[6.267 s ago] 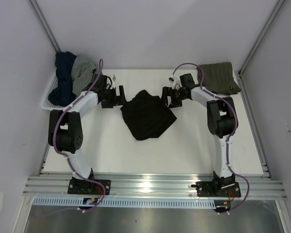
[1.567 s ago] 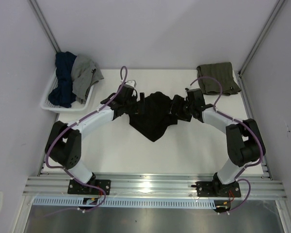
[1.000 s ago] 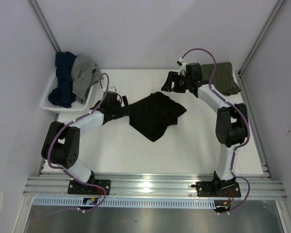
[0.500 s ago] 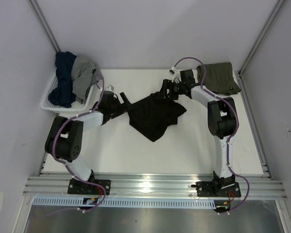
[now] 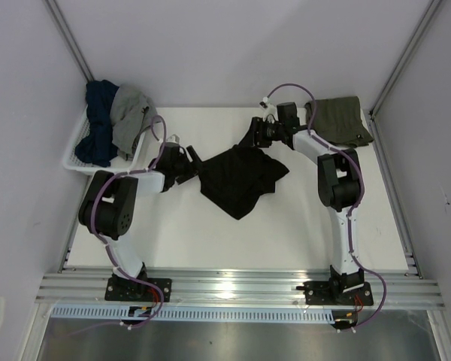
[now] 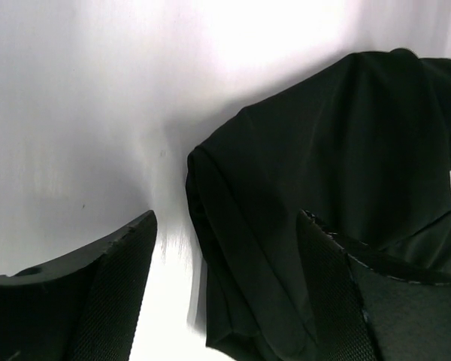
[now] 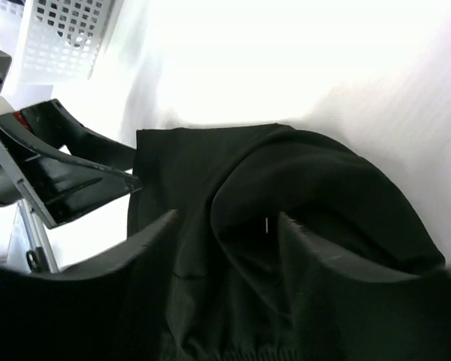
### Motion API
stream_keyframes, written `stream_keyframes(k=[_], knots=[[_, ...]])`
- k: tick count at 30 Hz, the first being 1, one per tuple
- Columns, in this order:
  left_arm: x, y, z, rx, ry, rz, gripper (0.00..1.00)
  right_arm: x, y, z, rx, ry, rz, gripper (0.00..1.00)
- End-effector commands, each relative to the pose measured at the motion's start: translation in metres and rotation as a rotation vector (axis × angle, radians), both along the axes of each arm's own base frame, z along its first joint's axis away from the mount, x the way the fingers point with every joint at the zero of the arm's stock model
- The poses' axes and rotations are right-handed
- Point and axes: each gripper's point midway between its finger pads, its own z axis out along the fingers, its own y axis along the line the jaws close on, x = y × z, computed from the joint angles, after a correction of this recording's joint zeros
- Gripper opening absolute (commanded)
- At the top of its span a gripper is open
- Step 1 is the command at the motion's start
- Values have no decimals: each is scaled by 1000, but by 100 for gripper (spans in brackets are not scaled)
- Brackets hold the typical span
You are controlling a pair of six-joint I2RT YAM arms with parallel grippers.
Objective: Fold and stack the shorts
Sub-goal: Fold the shorts
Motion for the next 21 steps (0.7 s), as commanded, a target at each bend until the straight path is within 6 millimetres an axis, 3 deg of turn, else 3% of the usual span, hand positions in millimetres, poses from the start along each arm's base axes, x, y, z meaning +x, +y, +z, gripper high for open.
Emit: stream_keyframes(k=[1, 2, 4, 10, 13, 19, 21], knots=[[20, -6, 16, -45, -76, 10, 77, 9, 12, 10, 39, -32, 27, 53], [21, -6, 15, -46, -76, 10, 73, 11, 12, 11, 43, -35, 28, 46], [25, -8, 13, -52, -83, 10, 69, 13, 13, 10, 44, -32, 28, 41], [34, -10, 15, -74, -118, 19, 64, 19, 14, 9, 82, -19, 32, 17], [40, -8, 12, -66, -111, 30, 64, 22, 11, 10, 108, -8, 27, 0], [48, -1, 3, -59, -102, 56, 58, 27, 6, 14, 139, -4, 23, 0], [51, -2, -1, -69, -97, 56, 47, 28, 6, 15, 142, -6, 21, 0]])
